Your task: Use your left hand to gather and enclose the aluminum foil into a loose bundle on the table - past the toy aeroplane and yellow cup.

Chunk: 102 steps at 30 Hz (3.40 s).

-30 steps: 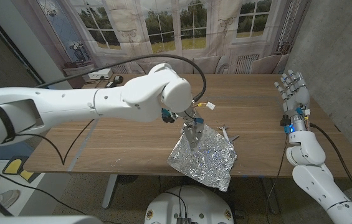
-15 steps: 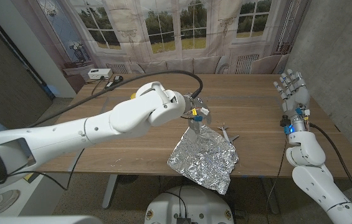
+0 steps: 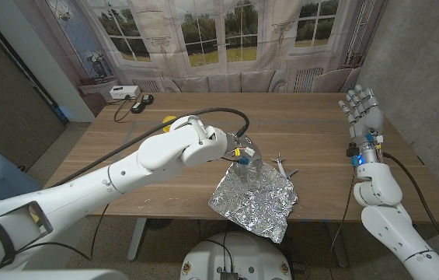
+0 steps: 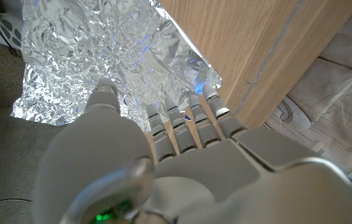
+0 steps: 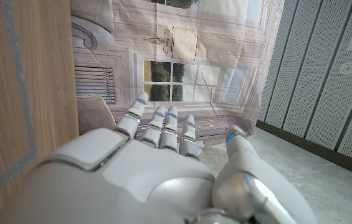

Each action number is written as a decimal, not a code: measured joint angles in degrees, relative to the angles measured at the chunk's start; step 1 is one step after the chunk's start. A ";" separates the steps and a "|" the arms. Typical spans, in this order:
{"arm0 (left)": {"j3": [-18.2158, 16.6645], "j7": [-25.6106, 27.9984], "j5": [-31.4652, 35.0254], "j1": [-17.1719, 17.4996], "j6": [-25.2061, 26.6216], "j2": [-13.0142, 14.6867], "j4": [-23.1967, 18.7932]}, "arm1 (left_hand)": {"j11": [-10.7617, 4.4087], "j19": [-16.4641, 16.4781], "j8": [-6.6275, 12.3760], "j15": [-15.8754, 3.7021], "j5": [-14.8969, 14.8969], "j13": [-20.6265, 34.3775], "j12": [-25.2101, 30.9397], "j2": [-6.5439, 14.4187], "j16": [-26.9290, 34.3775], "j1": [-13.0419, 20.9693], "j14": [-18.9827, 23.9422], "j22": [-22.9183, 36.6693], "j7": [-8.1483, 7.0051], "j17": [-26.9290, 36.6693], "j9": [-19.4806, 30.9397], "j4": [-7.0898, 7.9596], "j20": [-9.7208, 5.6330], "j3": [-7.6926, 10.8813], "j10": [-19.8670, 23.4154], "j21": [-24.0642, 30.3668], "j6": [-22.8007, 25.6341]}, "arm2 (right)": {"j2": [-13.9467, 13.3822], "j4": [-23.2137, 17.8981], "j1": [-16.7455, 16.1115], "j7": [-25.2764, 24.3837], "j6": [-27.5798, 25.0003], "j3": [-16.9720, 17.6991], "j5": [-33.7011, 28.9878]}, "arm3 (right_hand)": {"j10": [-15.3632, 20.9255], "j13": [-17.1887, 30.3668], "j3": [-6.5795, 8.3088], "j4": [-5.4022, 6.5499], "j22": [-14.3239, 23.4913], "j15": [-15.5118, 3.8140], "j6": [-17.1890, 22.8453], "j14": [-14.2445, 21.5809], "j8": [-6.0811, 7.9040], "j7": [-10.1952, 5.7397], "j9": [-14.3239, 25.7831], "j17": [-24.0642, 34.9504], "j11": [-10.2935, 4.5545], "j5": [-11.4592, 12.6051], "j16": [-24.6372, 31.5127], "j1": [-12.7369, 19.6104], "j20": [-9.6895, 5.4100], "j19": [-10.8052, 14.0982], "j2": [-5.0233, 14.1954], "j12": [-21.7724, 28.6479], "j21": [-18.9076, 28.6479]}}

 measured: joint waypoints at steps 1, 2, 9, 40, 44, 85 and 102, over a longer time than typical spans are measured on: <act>-0.39 -0.52 -0.32 0.30 -1.03 -0.28 0.03 | 0.00 0.32 0.47 0.00 0.28 0.00 0.00 0.26 0.00 0.39 0.00 0.00 0.07 0.00 0.00 0.00 0.32 0.00 0.00 0.00 1.84 | 0.11 0.16 0.06 0.00 0.07 -0.05 0.00 | 0.00 0.00 0.00 0.00 0.00 0.00 0.00 0.00 0.00 0.00 0.00 0.00 0.00 0.00 0.00 0.00 0.00 0.00 0.00 0.00 0.00; -0.52 -0.52 -0.32 0.43 -1.03 -0.41 0.05 | 0.00 0.58 0.89 0.00 0.48 -0.17 0.00 0.21 0.00 0.81 0.00 0.00 0.09 0.00 0.00 -0.08 0.57 -0.08 0.00 0.00 3.61 | 0.11 0.16 0.06 0.00 0.11 -0.05 0.00 | 0.00 0.00 0.00 0.00 0.00 0.00 0.00 0.00 0.00 0.00 0.00 0.00 0.00 0.00 0.00 0.00 0.00 0.00 0.00 0.00 0.00; -0.71 -2.52 1.08 1.73 -2.90 -2.39 0.33 | -0.43 1.38 0.23 -0.09 0.72 -0.40 0.53 0.06 0.31 1.54 1.83 0.00 0.05 0.00 -0.17 0.00 1.37 -0.48 2.91 -0.22 6.14 | 0.31 0.41 0.16 0.03 0.74 -0.16 0.00 | 0.02 0.00 0.00 0.00 0.00 0.00 0.00 0.00 0.00 0.00 0.00 0.00 0.02 0.00 0.00 0.00 0.00 0.00 0.00 0.00 0.00; -0.64 0.51 28.35 9.49 -9.59 -4.04 4.03 | 3.16 6.10 -2.62 1.56 4.99 1.00 -2.38 1.33 -0.23 -0.04 -5.16 1.17 0.56 2.55 -0.11 4.16 5.93 -12.34 -15.95 -6.51 -24.01 | 0.12 0.63 0.28 -0.38 1.12 -0.44 -1.28 | 1.77 0.00 0.19 0.19 0.00 -0.09 1.91 1.34 0.33 1.03 0.00 -0.13 0.73 0.00 0.19 0.01 -0.14 0.76 0.01 0.00 0.00; -0.99 1.73 29.64 11.90 -9.58 -3.63 4.80 | 3.51 7.02 -2.63 2.86 5.39 0.51 -3.16 0.91 -0.60 -1.60 -9.44 0.79 0.18 1.63 -0.27 5.48 7.66 -14.01 -21.60 -6.51 -31.27 | 0.05 0.62 0.25 -0.30 0.77 -0.44 -1.26 | 2.58 0.00 0.19 0.19 0.00 0.31 3.20 1.75 0.90 1.33 0.00 -0.14 0.92 0.00 0.40 0.01 -0.14 0.75 0.01 0.44 0.00; 0.21 -1.42 34.20 12.55 -1.42 -10.10 16.20 | 3.45 44.08 2.74 -0.74 1.95 -1.56 -0.36 6.11 0.95 11.74 13.08 -0.30 3.68 0.38 0.65 1.66 -7.47 -13.90 -12.51 -2.70 -21.68 | -0.25 2.04 4.02 -1.81 -1.83 -2.66 -2.86 | 3.80 0.00 0.27 0.26 0.00 0.61 3.81 3.28 0.89 1.34 0.00 0.01 1.13 0.00 0.39 -0.23 -0.44 1.05 -0.21 0.88 0.00; -2.22 17.90 30.57 19.21 5.12 -3.90 17.12 | 13.22 49.04 11.24 7.71 -3.57 9.67 19.37 -0.09 5.10 30.20 31.09 0.53 15.65 3.44 4.64 -2.70 -13.66 7.31 0.00 7.06 -3.45 | -0.40 2.49 5.43 -2.56 -2.70 -3.64 -3.69 | 5.56 0.00 0.41 0.41 0.00 0.61 4.34 3.28 0.89 1.42 0.00 0.01 1.45 0.00 0.39 -0.44 -0.43 1.04 0.00 0.89 0.00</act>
